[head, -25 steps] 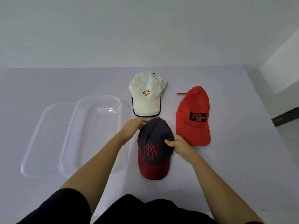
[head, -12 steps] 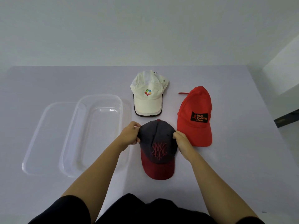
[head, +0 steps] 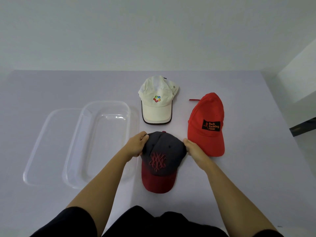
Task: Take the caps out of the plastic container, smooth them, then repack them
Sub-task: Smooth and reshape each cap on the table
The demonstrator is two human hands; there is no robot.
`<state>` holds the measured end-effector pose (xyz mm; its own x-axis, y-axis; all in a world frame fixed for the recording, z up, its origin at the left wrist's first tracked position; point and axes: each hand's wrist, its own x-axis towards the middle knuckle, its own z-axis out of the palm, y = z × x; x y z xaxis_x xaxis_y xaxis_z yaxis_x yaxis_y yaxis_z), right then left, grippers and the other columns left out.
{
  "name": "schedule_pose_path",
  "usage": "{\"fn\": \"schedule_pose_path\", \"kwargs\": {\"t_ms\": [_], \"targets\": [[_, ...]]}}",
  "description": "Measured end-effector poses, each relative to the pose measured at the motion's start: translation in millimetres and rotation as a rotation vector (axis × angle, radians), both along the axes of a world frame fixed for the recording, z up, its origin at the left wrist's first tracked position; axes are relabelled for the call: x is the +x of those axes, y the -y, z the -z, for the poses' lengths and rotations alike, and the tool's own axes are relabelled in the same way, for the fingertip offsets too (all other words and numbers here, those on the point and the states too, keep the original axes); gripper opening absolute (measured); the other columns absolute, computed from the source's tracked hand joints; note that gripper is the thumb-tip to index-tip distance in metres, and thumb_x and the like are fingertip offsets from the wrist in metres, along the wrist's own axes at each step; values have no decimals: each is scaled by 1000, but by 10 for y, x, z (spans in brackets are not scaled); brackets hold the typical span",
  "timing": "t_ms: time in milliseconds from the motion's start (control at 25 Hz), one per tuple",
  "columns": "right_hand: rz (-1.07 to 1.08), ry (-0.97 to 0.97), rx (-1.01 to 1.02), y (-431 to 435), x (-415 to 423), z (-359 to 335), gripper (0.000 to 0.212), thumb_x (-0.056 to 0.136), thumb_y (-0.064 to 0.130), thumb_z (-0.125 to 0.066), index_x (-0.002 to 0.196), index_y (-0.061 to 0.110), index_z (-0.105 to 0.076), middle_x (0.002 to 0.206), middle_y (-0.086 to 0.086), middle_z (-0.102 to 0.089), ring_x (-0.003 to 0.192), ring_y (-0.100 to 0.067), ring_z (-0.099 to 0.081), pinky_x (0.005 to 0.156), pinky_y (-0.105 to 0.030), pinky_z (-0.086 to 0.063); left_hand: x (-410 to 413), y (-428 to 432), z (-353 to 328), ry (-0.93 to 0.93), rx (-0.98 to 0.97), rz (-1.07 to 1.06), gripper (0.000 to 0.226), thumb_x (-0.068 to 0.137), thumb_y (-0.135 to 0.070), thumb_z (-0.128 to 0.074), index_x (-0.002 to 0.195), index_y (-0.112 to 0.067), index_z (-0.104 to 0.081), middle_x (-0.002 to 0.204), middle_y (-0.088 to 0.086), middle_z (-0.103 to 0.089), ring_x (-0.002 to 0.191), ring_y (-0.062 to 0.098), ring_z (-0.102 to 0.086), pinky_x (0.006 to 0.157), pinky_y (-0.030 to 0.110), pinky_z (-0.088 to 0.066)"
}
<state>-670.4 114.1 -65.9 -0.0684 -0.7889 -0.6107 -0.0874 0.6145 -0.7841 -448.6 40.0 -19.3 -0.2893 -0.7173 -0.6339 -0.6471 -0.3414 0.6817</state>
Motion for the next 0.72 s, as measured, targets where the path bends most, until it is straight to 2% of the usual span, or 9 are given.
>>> {"fn": "schedule_pose_path", "kwargs": {"t_ms": [80,160,200,240,320,400,480,600,720], "targets": [[-48,-155,10,6,13,-3,44,99,38,-32,116,11,-61,122,-2,-61,119,-20,-53,105,-38,-37,-48,-15,-1,75,-35,13,27,101,-30,-25,101,-10,-43,65,7,-44,46,17,-43,41,21,-34],[-81,-217,-30,34,105,-50,44,99,42,-31,121,15,-58,118,9,-55,116,-13,-50,103,-35,-37,-133,-42,18,129,-47,-21,24,100,-24,-24,105,-9,-41,71,11,-50,53,23,-55,47,30,-46],[-101,-265,-55,58,149,-71,42,99,41,-32,115,16,-61,110,8,-56,108,-14,-51,95,-33,-40,-168,-57,27,153,-52,-43,18,99,-18,-28,106,-7,-41,76,13,-52,62,31,-62,55,40,-52],[-127,-337,-83,85,169,-74,37,99,39,-33,98,16,-63,95,6,-59,97,-18,-54,81,-31,-43,-195,-63,42,185,-62,-48,12,97,-10,-34,105,-5,-41,82,16,-54,76,39,-65,67,47,-55],[-135,-464,-123,125,176,-63,36,98,37,-37,73,16,-53,71,2,-53,77,-22,-51,60,-30,-35,-193,-53,67,254,-74,-21,20,89,0,-51,104,-5,-40,92,19,-55,91,44,-62,79,52,-53],[-109,-491,-123,142,152,-52,33,97,38,-40,85,12,-56,75,-1,-57,77,-21,-52,62,-31,-36,-196,-64,86,309,-88,-31,34,82,2,-63,104,-6,-40,93,17,-54,89,38,-59,78,49,-54],[-133,-485,-111,146,116,-40,31,97,35,-41,94,10,-58,83,-2,-59,80,-21,-54,69,-30,-38,-199,-67,102,279,-101,-88,26,84,-3,-62,101,-7,-43,86,11,-53,83,33,-58,77,48,-56],[-166,-517,-137,132,39,-39,23,95,31,-48,86,12,-58,84,-2,-61,83,-22,-59,72,-33,-45,-180,-22,81,304,-163,-75,14,80,-2,-62,91,-3,-54,84,10,-56,77,24,-56,74,39,-56],[-138,-444,-141,112,0,-78,23,93,30,-53,106,12,-60,97,2,-61,95,-16,-59,79,-27,-45,-170,27,54,373,-202,47,12,78,-4,-64,81,-8,-53,84,8,-59,73,20,-54,63,25,-48]]}}
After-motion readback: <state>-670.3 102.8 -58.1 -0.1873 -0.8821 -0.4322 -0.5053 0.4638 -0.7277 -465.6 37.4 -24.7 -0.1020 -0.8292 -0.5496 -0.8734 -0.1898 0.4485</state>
